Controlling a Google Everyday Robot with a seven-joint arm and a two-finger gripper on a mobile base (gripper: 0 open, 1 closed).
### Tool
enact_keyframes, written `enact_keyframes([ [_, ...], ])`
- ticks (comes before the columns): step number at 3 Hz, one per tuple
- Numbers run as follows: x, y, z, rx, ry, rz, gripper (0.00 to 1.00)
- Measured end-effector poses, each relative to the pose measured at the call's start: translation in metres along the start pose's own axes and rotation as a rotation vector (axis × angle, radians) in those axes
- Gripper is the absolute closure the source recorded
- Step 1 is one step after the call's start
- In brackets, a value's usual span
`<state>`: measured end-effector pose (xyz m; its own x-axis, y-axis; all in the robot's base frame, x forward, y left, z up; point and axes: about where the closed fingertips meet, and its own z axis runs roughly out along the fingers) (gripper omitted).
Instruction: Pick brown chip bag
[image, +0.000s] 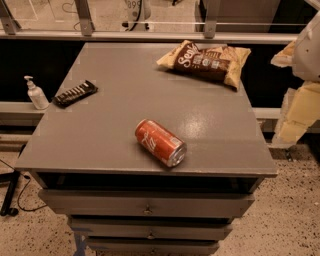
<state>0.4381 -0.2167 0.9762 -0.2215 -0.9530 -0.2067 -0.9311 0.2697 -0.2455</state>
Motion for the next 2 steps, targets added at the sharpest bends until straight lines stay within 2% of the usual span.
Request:
enact_keyframes([
  [1, 0.000, 0.000, 0.000, 0.000, 0.000, 0.000, 0.00],
  [2, 0.000, -0.015, 0.005, 0.008, -0.059, -0.011, 0.00],
])
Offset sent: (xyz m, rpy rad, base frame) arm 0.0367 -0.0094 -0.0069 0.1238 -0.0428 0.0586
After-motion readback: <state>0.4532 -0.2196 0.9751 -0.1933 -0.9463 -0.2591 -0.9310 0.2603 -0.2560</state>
